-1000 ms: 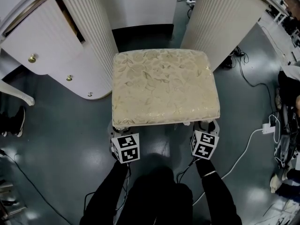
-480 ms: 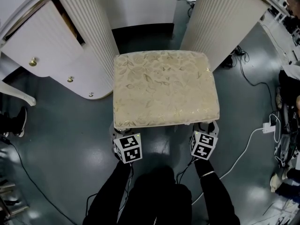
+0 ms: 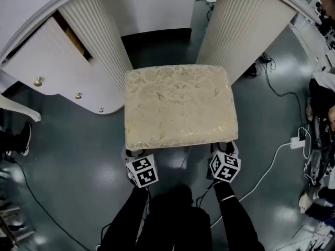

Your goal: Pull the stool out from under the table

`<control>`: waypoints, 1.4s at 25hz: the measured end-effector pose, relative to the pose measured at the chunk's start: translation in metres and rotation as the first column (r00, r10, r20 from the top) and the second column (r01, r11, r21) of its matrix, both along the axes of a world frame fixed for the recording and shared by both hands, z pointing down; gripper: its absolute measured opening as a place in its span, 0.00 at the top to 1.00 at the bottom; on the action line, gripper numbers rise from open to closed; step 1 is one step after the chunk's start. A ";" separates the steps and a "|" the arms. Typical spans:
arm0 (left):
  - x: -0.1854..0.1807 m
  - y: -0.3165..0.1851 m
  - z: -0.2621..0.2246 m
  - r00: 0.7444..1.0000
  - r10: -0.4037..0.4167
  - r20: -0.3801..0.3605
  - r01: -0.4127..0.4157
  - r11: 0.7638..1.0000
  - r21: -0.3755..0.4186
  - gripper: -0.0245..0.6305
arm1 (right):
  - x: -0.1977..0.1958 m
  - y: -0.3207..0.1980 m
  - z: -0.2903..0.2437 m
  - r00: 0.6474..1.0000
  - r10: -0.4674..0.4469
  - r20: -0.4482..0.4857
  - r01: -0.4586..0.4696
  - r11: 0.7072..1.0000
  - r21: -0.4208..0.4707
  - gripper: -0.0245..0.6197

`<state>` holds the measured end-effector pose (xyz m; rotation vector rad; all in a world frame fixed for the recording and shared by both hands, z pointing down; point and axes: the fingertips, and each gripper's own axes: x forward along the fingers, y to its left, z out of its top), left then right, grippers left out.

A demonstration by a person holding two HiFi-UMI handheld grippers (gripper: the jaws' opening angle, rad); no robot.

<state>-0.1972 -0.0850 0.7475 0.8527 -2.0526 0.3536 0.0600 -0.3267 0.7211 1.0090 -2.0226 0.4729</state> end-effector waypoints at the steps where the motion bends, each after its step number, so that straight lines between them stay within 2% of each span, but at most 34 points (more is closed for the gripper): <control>1: 0.001 0.002 -0.003 1.000 -0.004 0.006 0.004 1.000 0.003 0.61 | 0.003 0.002 -0.001 1.000 0.007 0.001 -0.007 1.000 0.002 0.54; 4: 0.007 0.011 -0.009 1.000 -0.003 0.011 0.003 1.000 0.002 0.61 | 0.017 0.009 -0.006 0.999 0.032 -0.011 -0.032 0.999 -0.002 0.53; 7: 0.018 0.028 -0.016 1.000 -0.020 -0.016 0.019 1.000 -0.023 0.61 | 0.030 0.018 -0.025 0.997 0.061 -0.041 -0.062 0.998 -0.013 0.53; 8: 0.022 0.035 -0.019 0.999 -0.027 -0.026 0.026 0.999 -0.031 0.61 | 0.033 0.022 -0.034 0.997 0.061 -0.055 -0.062 0.998 -0.010 0.57; 9: 0.025 0.042 -0.022 0.999 -0.034 -0.036 0.032 0.999 -0.037 0.62 | 0.036 0.024 -0.043 0.996 0.054 -0.071 -0.054 0.999 0.002 0.65; 11: 0.026 0.050 -0.032 0.998 -0.038 -0.049 0.036 0.998 -0.050 0.62 | 0.035 0.028 -0.063 0.995 0.025 -0.100 -0.023 0.999 0.028 0.88; 14: 0.024 0.050 -0.051 0.998 -0.028 -0.060 0.025 0.998 -0.058 0.62 | 0.027 0.035 -0.079 0.996 -0.023 -0.087 0.023 1.000 -0.006 0.95; 19: 0.024 0.034 -0.093 0.998 0.018 -0.063 -0.021 0.999 -0.037 0.62 | 0.011 0.050 -0.115 0.994 -0.071 -0.079 0.067 0.996 -0.056 0.95; 30: 0.019 0.004 -0.173 0.993 0.094 -0.071 -0.093 0.996 0.015 0.62 | -0.027 0.065 -0.193 0.984 -0.165 -0.074 0.158 0.983 -0.090 0.95; 35: 0.018 -0.003 -0.200 0.987 0.126 -0.095 -0.124 0.992 0.030 0.62 | -0.043 0.071 -0.219 0.981 -0.180 -0.069 0.172 0.979 -0.109 0.95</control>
